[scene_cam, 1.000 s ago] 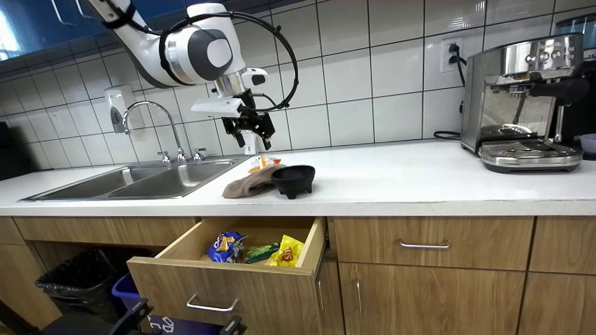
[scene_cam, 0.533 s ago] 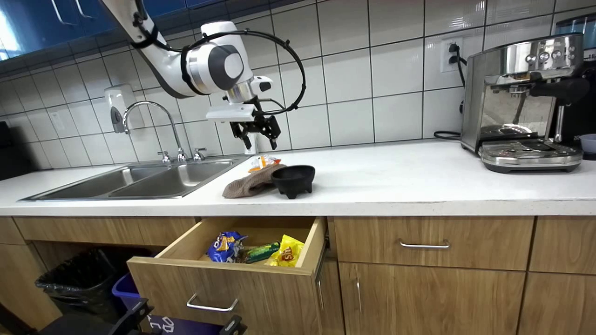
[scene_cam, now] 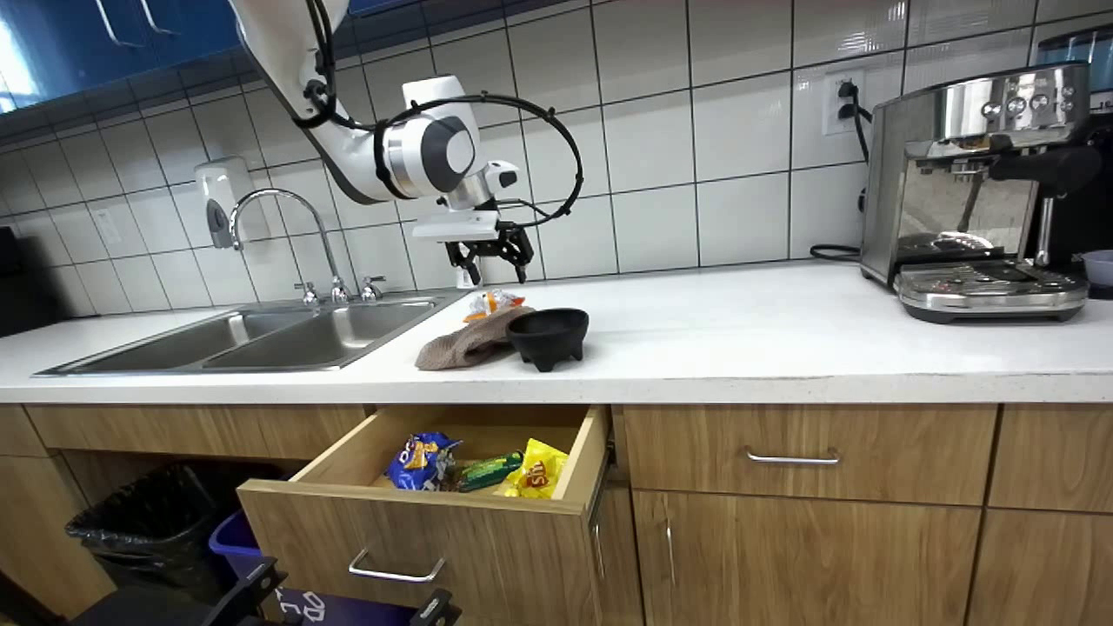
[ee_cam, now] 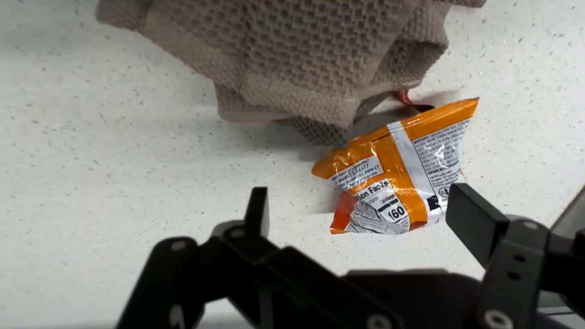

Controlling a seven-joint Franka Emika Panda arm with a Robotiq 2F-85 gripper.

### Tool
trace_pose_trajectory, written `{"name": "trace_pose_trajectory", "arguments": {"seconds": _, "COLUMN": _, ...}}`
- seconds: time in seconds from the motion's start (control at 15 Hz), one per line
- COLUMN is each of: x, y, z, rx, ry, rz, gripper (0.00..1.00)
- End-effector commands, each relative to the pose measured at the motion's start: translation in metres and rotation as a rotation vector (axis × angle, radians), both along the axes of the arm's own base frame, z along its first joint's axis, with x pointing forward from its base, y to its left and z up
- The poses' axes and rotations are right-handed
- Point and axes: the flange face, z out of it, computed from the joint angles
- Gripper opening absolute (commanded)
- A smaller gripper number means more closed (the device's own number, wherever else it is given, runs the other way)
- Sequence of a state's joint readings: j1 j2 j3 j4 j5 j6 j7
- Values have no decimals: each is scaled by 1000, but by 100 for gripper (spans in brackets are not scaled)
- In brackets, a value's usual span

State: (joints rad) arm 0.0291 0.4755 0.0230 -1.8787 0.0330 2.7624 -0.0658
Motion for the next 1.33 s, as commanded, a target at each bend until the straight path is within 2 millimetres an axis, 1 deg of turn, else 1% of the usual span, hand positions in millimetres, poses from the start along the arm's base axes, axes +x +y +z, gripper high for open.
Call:
{"name": "trace_pose_trajectory", "arguments": {"seconds": 0.0, "x": 30, "y": 4, "z": -8, "rx": -6, "ry": -9, "rz": 45, "gripper": 100}}
{"name": "trace_pose_trajectory", "arguments": {"seconds": 0.33, "x": 50, "y": 13, "z": -20, "rx": -2, "ry": -20, "rz": 69, "gripper": 100}}
{"name": "trace_pose_trajectory", "arguments": {"seconds": 0.87, "x": 56, "y": 14, "z": -24, "rx": 7, "ry": -21, "rz": 76, "gripper": 100}}
{"name": "trace_pose_trajectory", "arguments": {"seconds": 0.93, "x": 56, "y": 14, "z": -24, "rx": 8, "ry": -21, "rz": 76, "gripper": 75}}
{"name": "trace_pose_trajectory", "arguments": {"seconds": 1.0, "x": 56, "y": 14, "z": -25, "rx": 7, "ry": -19, "rz": 75, "gripper": 74}}
{"name": "trace_pose_trajectory", "arguments": {"seconds": 1.13, "x": 55, "y": 14, "z": -26, "rx": 8, "ry": -15, "rz": 75, "gripper": 58}}
{"name": "trace_pose_trajectory", "arguments": {"seconds": 1.2, "x": 55, "y": 14, "z": -26, "rx": 9, "ry": -13, "rz": 75, "gripper": 49}}
{"name": "trace_pose_trajectory", "arguments": {"seconds": 1.27, "x": 55, "y": 14, "z": -26, "rx": 9, "ry": -11, "rz": 74, "gripper": 42}}
